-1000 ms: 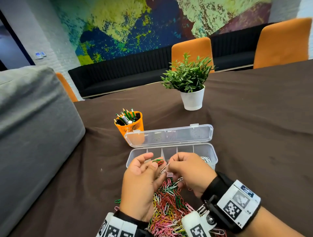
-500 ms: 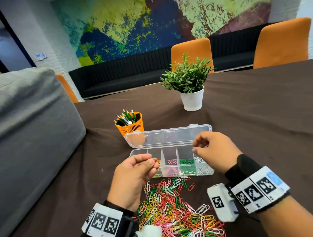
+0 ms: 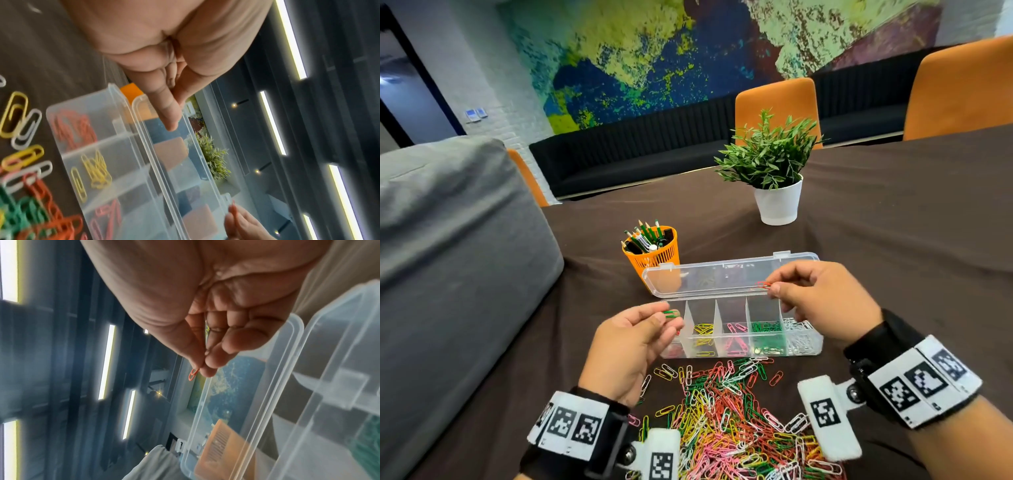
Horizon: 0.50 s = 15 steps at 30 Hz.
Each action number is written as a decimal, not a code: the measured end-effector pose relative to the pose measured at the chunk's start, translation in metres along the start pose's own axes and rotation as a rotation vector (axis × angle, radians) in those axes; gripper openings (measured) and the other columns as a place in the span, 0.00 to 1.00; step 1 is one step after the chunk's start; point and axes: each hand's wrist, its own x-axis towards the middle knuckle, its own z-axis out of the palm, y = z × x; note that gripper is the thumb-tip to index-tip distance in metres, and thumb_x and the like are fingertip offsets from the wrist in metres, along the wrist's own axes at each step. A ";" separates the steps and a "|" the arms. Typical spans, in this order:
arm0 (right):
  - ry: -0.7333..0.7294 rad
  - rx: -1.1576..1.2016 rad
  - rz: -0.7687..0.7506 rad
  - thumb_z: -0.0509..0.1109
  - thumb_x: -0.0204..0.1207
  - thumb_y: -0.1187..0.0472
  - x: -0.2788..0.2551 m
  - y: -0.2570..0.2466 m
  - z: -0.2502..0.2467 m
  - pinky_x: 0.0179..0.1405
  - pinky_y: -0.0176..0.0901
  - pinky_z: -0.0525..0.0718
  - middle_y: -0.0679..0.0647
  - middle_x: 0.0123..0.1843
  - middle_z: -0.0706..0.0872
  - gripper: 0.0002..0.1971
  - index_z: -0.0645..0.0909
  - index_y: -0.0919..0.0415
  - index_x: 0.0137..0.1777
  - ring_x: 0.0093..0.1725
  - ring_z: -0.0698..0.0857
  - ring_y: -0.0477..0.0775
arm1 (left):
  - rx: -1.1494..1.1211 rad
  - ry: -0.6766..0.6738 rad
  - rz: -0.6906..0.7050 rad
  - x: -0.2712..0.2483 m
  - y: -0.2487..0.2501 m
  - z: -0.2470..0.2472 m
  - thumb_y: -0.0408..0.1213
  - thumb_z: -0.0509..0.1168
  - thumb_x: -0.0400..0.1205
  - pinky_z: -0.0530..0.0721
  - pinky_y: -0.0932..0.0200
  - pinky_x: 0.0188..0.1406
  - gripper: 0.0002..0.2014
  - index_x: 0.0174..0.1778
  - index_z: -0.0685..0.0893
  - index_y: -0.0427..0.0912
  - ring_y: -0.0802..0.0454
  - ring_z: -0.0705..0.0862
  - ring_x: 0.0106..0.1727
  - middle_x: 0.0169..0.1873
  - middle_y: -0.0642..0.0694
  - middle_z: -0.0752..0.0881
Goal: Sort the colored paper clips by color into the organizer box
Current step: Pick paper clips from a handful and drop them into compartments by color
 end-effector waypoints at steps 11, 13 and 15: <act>0.055 -0.045 0.052 0.71 0.73 0.74 0.012 0.014 -0.006 0.20 0.32 0.75 0.60 0.32 0.86 0.06 0.81 0.64 0.41 0.28 0.82 0.51 | 0.296 -0.085 0.034 0.017 -0.004 0.014 0.24 0.66 0.84 0.90 0.64 0.35 0.04 0.51 0.86 0.31 0.46 0.93 0.41 0.41 0.31 0.92; 0.047 -0.053 0.039 0.71 0.72 0.74 0.011 0.014 -0.007 0.21 0.32 0.75 0.59 0.32 0.85 0.05 0.81 0.64 0.40 0.28 0.82 0.51 | 0.350 -0.158 0.040 0.017 -0.010 0.034 0.24 0.67 0.84 0.90 0.64 0.35 0.04 0.49 0.87 0.32 0.48 0.92 0.38 0.39 0.33 0.92; 0.033 -0.052 0.027 0.70 0.72 0.75 0.010 0.013 -0.007 0.21 0.30 0.75 0.56 0.31 0.84 0.06 0.82 0.64 0.40 0.28 0.81 0.50 | 0.390 -0.230 0.046 0.017 -0.014 0.054 0.26 0.67 0.84 0.89 0.64 0.33 0.04 0.50 0.87 0.34 0.51 0.90 0.35 0.37 0.35 0.90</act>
